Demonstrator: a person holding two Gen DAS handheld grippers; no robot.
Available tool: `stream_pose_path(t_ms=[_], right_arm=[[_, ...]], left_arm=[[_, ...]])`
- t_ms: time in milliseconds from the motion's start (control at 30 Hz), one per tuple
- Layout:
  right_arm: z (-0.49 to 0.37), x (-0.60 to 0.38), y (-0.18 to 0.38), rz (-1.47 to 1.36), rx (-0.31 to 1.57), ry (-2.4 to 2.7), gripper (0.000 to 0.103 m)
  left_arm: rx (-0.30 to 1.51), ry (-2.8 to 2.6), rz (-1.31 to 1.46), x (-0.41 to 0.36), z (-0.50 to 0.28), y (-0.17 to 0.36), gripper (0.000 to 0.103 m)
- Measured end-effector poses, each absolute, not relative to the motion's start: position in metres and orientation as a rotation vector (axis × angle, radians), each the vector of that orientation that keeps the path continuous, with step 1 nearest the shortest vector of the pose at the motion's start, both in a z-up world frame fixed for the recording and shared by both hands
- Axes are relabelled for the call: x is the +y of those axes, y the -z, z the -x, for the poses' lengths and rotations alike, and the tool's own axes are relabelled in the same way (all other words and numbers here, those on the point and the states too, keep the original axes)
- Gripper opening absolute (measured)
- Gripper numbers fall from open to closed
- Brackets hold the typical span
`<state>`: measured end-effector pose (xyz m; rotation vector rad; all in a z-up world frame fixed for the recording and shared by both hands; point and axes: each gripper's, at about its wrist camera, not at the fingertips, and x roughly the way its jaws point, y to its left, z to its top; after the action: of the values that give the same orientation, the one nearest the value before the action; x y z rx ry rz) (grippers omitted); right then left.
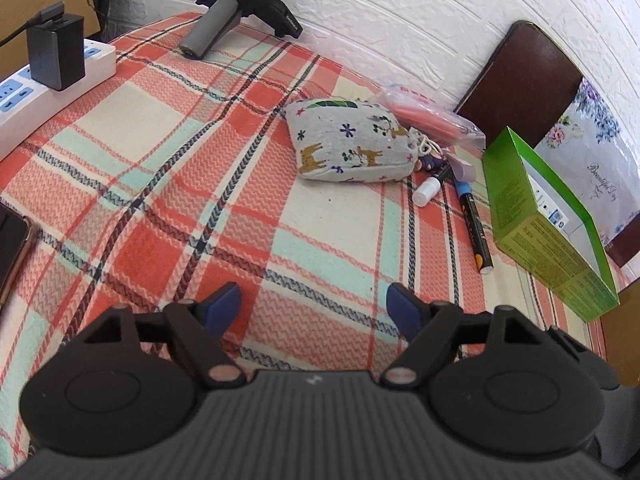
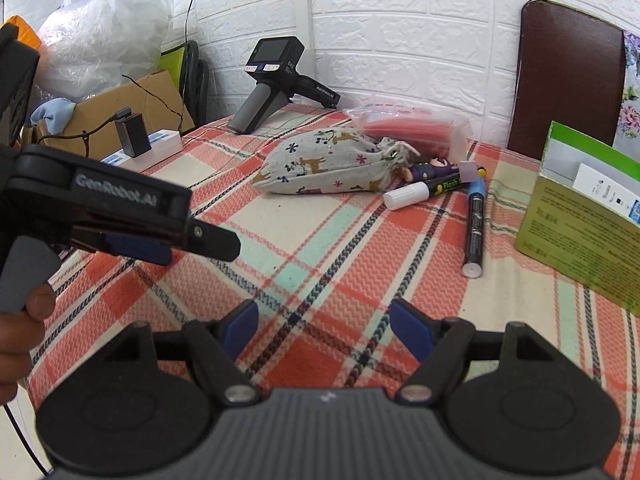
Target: Organize objects
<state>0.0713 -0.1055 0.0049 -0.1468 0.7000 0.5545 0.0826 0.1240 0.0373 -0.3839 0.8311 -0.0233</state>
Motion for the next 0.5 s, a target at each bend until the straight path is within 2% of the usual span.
stream_pose_path(t_ms=[500], right_arm=[[-0.074,-0.102,-0.002,0.144,0.709,-0.568,0.076]], left_arm=[[0.801,-0.185,0.133,0.136,-0.061,-0.049,0.08]])
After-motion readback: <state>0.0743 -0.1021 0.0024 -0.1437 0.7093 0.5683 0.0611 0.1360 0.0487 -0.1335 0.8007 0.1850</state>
